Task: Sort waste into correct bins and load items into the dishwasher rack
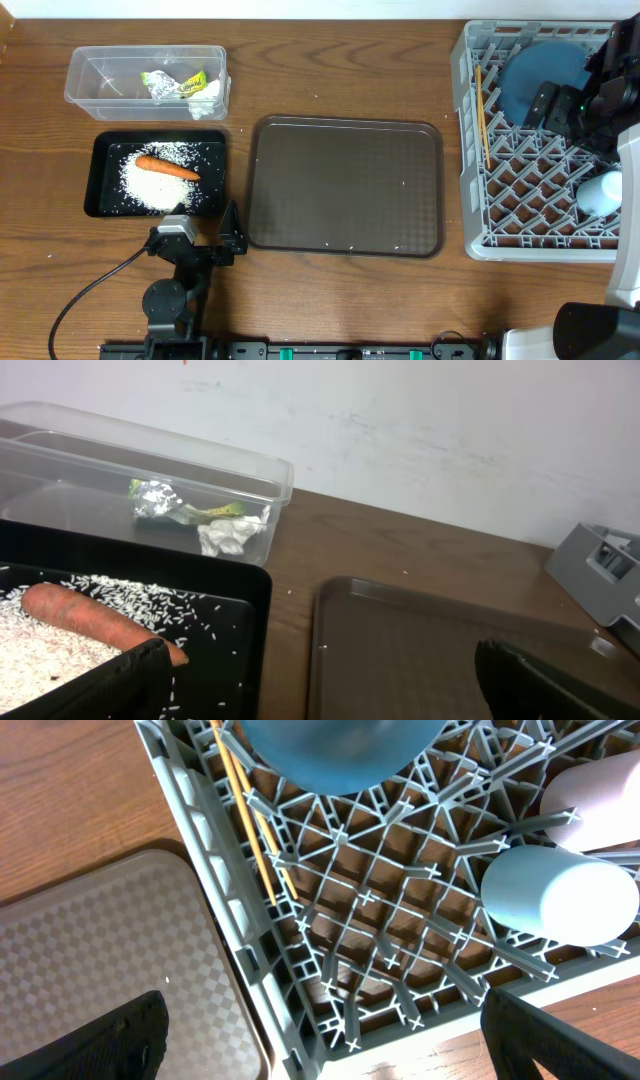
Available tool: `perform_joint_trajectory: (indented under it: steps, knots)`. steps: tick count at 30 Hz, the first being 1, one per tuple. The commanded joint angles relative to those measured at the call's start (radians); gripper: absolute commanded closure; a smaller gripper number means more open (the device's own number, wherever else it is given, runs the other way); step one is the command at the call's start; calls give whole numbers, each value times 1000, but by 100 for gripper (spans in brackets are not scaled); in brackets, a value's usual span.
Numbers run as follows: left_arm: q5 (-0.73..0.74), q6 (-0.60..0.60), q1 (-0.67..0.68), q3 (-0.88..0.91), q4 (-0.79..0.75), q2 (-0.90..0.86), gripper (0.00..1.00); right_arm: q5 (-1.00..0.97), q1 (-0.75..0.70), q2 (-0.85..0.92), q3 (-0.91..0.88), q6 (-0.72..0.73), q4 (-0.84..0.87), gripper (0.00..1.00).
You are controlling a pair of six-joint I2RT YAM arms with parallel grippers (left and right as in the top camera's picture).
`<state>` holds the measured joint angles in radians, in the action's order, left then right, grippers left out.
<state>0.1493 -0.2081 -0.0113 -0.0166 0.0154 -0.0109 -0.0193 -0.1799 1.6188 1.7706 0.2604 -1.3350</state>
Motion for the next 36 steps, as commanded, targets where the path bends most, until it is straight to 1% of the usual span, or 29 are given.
perform_joint_trajectory:
  steps: [1,5,9,23,31,34,36]
  knots:
    - [10,17,-5,13,41,6,1,-7,-2,4,-1,16,0,1]
    - [10,17,-5,13,41,6,1,-7,-2,-18,-1,16,0,1]
    - [10,17,-5,13,41,6,1,-6,-2,-89,-1,16,0,1]
    - [10,17,-5,13,41,6,1,-22,-2,-495,-1,16,-1,1]
    - [10,17,-5,13,41,6,1,-36,-2,-678,-5,-14,-19,1]
    - [10,17,-5,13,41,6,1,-14,-2,-737,-34,-13,-8,1]
    - [10,17,-5,13,41,6,1,21,-2,-792,-97,-13,35,1]
